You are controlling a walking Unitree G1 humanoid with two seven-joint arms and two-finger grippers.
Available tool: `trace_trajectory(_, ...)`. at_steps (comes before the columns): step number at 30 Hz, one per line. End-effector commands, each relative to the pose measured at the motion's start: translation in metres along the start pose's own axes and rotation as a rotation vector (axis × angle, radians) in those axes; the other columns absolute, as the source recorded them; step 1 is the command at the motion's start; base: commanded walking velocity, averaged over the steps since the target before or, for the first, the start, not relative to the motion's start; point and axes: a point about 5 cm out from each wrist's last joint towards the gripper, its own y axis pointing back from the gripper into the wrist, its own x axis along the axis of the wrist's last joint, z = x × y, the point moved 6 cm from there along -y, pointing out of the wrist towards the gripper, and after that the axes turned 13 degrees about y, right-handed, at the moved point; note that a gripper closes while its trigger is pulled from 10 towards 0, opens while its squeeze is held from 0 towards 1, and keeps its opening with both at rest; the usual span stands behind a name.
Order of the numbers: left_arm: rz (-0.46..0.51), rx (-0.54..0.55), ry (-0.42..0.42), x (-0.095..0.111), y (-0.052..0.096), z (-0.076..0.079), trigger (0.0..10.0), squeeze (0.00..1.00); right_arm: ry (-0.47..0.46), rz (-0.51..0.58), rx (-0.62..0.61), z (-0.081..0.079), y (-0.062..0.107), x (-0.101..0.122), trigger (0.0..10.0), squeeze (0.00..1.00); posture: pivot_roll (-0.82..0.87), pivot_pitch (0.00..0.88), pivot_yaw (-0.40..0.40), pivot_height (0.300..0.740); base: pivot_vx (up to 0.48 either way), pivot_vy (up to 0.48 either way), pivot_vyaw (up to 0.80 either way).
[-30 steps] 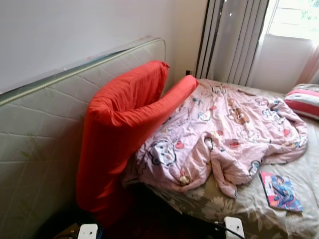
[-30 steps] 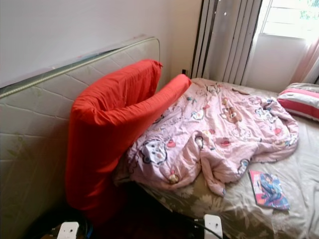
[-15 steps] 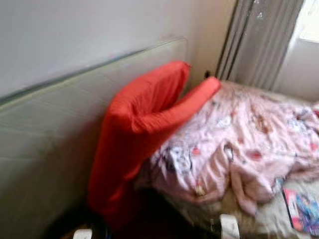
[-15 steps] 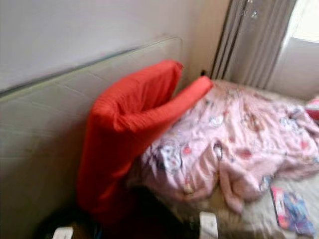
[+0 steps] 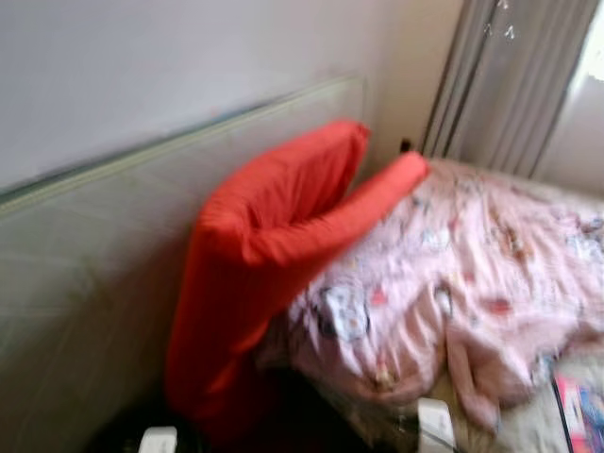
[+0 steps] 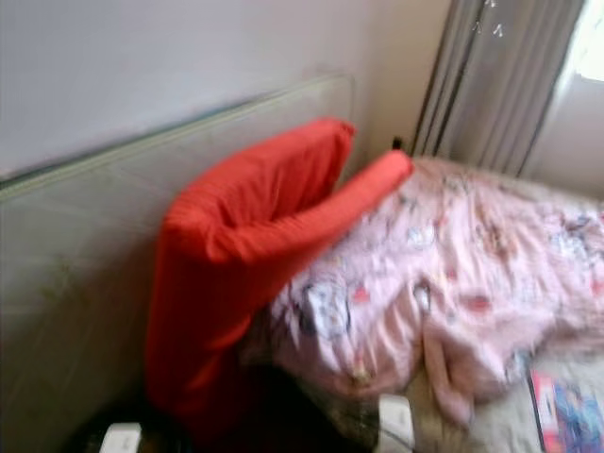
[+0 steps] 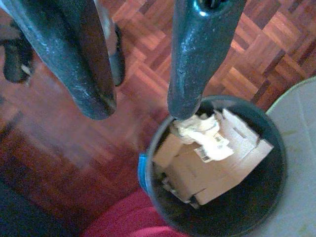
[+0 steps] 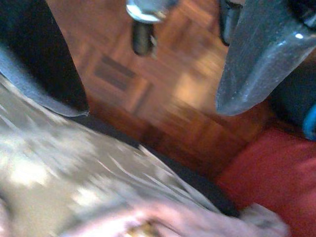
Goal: Clean up the room
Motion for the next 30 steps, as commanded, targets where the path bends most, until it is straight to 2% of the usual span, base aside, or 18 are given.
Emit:
trace_trajectory(1, 0.009, -0.001, -0.007, 0.004, -0.0004, 0.0002, 10.0, 0.0, -0.009, -0.004, -0.006, 0.0017, 0.0001, -0.0002, 10.0, 0.0, 0.01, 0.0, -0.026, 0.74, 0.0, 0.0, -0.77)
trace_trajectory(8, 0.006, 0.011, -0.043, 0.0044, -0.0006, -0.0009, 10.0, 0.0, -0.004, -0.005, -0.007, 0.0023, 0.0, 0.0001, 10.0, 0.0, 0.01, 0.0, -0.03, 0.74, 0.0, 0.0, -0.77)
trace_trajectory(12, 0.004, 0.013, -0.037, 0.004, -0.0007, -0.0007, 10.0, 0.0, -0.003, -0.005, -0.007, 0.0028, 0.0001, 0.0002, 10.0, 0.0, 0.01, 0.0, -0.032, 0.74, 0.0, -0.263, -0.77)
trace_trajectory(20, 0.0, 0.019, -0.045, 0.0039, -0.0007, -0.0014, 10.0, 0.0, 0.0, -0.006, -0.008, 0.0028, 0.0, 0.0003, 10.0, 0.0, 0.01, 0.0, -0.032, 0.74, 0.0, 0.0, -0.77)
trace_trajectory(30, 0.002, 0.021, -0.048, 0.0043, -0.0007, -0.0019, 10.0, 0.0, -0.003, -0.006, -0.008, 0.0025, 0.0, 0.0004, 10.0, 0.0, 0.01, 0.0, -0.03, 0.74, 0.0, -0.304, -0.77)
